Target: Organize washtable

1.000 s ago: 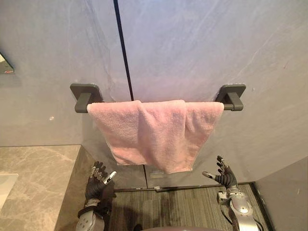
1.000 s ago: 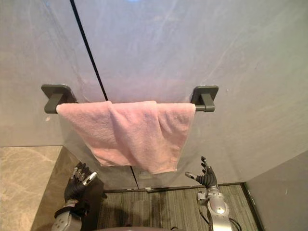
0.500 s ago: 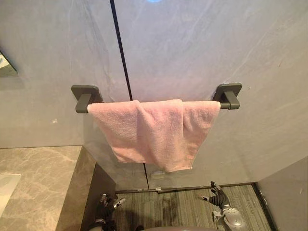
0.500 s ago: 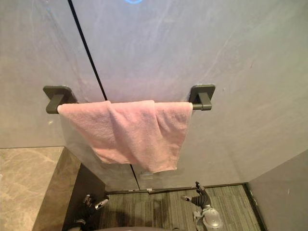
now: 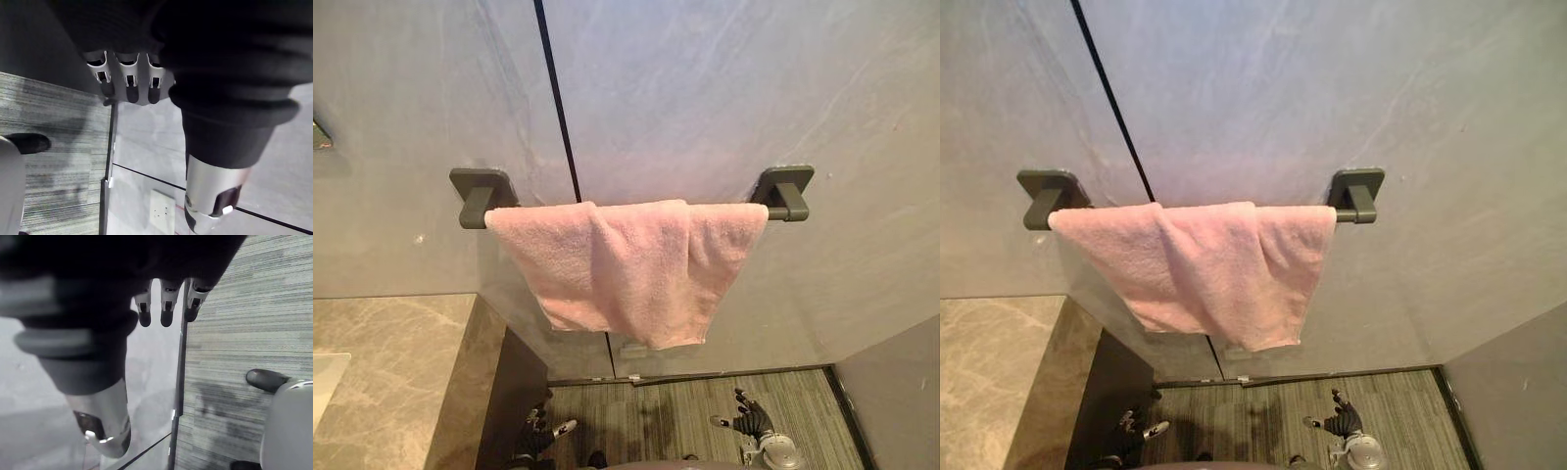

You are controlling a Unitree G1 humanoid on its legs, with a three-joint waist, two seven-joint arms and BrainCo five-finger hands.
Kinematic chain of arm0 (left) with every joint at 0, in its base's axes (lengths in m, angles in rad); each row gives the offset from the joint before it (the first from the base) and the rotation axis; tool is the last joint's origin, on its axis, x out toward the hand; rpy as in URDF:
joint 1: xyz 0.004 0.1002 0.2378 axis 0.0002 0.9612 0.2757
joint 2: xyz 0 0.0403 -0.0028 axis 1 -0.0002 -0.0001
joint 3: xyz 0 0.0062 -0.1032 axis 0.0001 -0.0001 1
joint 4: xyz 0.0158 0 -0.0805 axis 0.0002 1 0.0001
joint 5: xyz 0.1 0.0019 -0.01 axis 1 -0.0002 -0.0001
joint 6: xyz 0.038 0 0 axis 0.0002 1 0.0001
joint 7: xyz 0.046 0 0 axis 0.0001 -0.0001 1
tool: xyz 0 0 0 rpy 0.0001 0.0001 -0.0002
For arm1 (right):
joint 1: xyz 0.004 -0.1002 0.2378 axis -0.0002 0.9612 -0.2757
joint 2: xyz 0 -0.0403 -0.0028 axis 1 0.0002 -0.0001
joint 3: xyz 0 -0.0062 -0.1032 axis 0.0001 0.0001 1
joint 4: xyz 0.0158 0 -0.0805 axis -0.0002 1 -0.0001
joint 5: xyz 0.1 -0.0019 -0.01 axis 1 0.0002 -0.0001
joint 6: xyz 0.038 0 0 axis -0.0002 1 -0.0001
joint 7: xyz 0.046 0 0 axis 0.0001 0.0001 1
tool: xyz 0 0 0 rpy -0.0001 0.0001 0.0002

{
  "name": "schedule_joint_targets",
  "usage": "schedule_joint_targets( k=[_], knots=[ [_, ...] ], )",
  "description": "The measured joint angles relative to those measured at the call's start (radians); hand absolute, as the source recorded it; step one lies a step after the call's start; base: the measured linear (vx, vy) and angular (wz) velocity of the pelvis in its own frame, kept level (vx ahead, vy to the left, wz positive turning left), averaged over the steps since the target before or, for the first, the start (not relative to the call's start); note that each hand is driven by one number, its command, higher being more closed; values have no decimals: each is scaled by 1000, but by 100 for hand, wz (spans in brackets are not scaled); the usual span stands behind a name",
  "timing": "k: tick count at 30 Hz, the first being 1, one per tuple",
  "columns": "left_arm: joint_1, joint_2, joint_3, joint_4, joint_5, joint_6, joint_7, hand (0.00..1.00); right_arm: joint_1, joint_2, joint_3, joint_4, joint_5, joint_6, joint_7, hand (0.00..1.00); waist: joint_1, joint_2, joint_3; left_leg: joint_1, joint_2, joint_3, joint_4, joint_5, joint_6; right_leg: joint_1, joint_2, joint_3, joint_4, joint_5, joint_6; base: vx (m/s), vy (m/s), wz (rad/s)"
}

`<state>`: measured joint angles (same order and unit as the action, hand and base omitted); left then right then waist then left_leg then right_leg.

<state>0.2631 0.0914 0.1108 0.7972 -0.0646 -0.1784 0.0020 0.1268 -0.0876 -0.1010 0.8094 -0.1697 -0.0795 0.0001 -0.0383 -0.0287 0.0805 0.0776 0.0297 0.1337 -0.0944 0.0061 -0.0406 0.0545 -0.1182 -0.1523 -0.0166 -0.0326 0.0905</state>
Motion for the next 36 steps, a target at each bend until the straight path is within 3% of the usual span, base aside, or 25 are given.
schedule_joint_targets(
  k=[2, 5, 9, 10, 12, 14, 15, 16, 17, 18, 19, 20, 21, 22, 23, 24, 25, 26, 27, 29, 30, 31, 33, 36],
  knots=[
    [-6, 2, 1, -1, -1, 0, 2, 0, -33, -1, 0, 1, 0, 1, -3, 0, 0, 2, 13, -27, 5, 28, 22, -13, 0, -62, -1, 31, 64, -19, 0, 1, 6, -40],
    [-46, 17, 2, -4, -4, 0, 14, 0, -101, -4, 0, -1, -2, 5, -8, 0, 1, 8, 56, -129, 32, 67, 207, -101, 3, -185, -4, 59, 245, -47, 4, -23, -7, -43],
    [-75, 49, 11, -40, -7, -3, 23, 0, -116, -20, 4, -12, -3, 9, -18, 0, 1, 22, 67, -156, 63, 65, 278, -137, 9, -201, -18, 44, 297, -66, -8, -27, 16, -3],
    [-79, 55, 16, -50, -7, -4, 25, 0, -113, -22, 3, -13, -3, 10, -18, 0, 2, 21, 68, -162, 63, 58, 288, -137, 9, -215, -40, 30, 364, -104, -31, -22, 0, 21],
    [-86, 71, 20, -61, -14, -4, 27, 0, -107, -25, 3, -14, -3, 12, -17, 0, 3, 30, 72, -180, 80, 30, 325, -145, -4, -217, -98, 20, 478, -138, -19, -6, -81, 32],
    [-87, 81, 38, -72, -17, -5, 29, 0, -106, -25, 3, -41, -3, 13, -16, 0, 7, 31, 70, -221, 114, -1, 379, -158, -26, -217, -125, 62, 539, -143, -12, -48, -241, 30],
    [-86, 88, 51, -77, -29, -6, 46, 0, -108, -25, 3, -61, -3, 12, -16, 0, 15, 26, 66, -258, 137, -24, 412, -160, -57, -215, -133, 121, 541, -138, -4, -99, -322, 23],
    [-87, 98, 59, -78, -42, -7, 55, 0, -112, -25, 4, -68, -3, 13, -16, 0, 25, 4, 53, -288, 144, -38, 422, -150, -81, -208, -145, 152, 503, -120, 27, -138, -462, 27],
    [-87, 107, 59, -78, -44, -7, 61, 0, -117, -25, 6, -68, -2, 14, -16, 0, 28, -10, 44, -306, 145, -52, 421, -140, -99, -194, -152, 151, 459, -134, 88, -117, -504, 35],
    [-89, 112, 63, -77, -54, -10, 72, 0, -140, -34, 10, -67, -1, 16, -18, 0, 31, -36, 28, -329, 156, -82, 384, -98, -141, -157, -140, 95, 360, -207, 134, -146, -613, 35],
    [-96, 76, 70, -67, -61, -11, 72, 0, -163, -62, 22, -68, 0, 13, -20, 0, 37, -3, 42, -333, 186, -111, 331, -49, -158, -130, -103, 52, 301, -231, 111, -178, -569, 85],
    [-113, 16, 56, -57, -65, -12, 73, 0, -173, -107, 19, -68, 1, 13, -23, 0, 22, 56, 55, -339, 214, -163, 256, 42, -142, -108, -57, -21, 285, -218, 88, -181, -397, 95],
    [-115, -2, 44, -57, -75, -13, 72, 0, -167, -121, 18, -68, 1, 15, -24, 0, 22, 69, 55, -342, 217, -172, 227, 88, -123, -105, -47, -49, 291, -220, 85, -198, -334, 136],
    [-115, -18, 16, -57, -85, -14, 72, 0, -159, -137, 14, -68, 1, 16, -24, 0, 22, 80, 58, -343, 215, -163, 170, 202, -107, -106, -36, -94, 302, -218, 77, -172, -247, 96],
    [-114, -19, 0, -59, -89, -14, 72, 0, -160, -142, 11, -68, 2, 16, -26, 0, 23, 81, 58, -341, 214, -150, 132, 270, -101, -107, -37, -114, 298, -209, 58, -246, -330, 82],
    [-111, -20, -14, -62, -95, -16, 72, 0, -165, -140, 10, -69, 2, 14, -32, 0, 33, 68, 66, -340, 201, -122, 128, 298, -98, -112, -36, -144, 284, -199, 7, -186, -246, 39],
    [-104, -20, -23, -62, -95, -15, 71, 0, -177, -137, 3, -78, 2, 14, -41, 0, 33, 71, 64, -349, 182, -113, 183, 251, -123, -110, -37, -154, 273, -192, -12, -213, -233, 40],
    [-107, -19, -31, -64, -94, -16, 67, 0, -180, -129, -10, -106, 2, 13, -47, 0, 30, 68, 66, -374, 138, -106, 338, 117, -106, -125, -57, -183, 268, -184, -25, -98, -92, 29],
    [-108, -20, -31, -65, -94, -16, 66, 0, -179, -129, -10, -109, 2, 13, -47, 0, 28, 68, 66, -376, 135, -105, 352, 103, -101, -125, -59, -184, 268, -183, -27, -140, -47, 39],
    [-106, -20, -33, -87, -94, -17, 63, 0, -154, -126, -10, -128, 2, 14, -47, 0, 19, 77, 61, -336, 91, -28, 531, -84, -82, -105, -66, -215, 242, -157, -27, -64, 25, 33],
    [-106, -20, -33, -87, -94, -17, 63, 0, -153, -126, -10, -128, 2, 15, -47, 0, 19, 78, 60, -332, 91, -23, 533, -92, -82, -104, -65, -217, 240, -155, -27, -21, 91, 41],
    [-114, -20, -33, -92, -94, -17, 59, 0, -146, -118, -13, -128, 2, 16, -47, 0, 8, 101, 52, -302, 90, 10, 503, -127, -67, -87, -54, -237, 226, -146, -18, -24, 83, 47],
    [-117, -18, -34, -100, -93, -18, 55, 0, -145, -98, -22, -128, 2, 18, -46, 0, -2, 95, 51, -254, 73, 8, 394, -124, -66, -67, -47, -261, 203, -130, -5, -30, 72, 50],
    [-124, 0, -53, -100, -90, -15, 54, 0, -155, -68, -29, -126, 3, 17, -47, 0, -1, 90, 50, -187, 45, -5, 211, -47, -42, -43, -51, -293, 141, -74, -3, -67, 100, 37]
  ],
)
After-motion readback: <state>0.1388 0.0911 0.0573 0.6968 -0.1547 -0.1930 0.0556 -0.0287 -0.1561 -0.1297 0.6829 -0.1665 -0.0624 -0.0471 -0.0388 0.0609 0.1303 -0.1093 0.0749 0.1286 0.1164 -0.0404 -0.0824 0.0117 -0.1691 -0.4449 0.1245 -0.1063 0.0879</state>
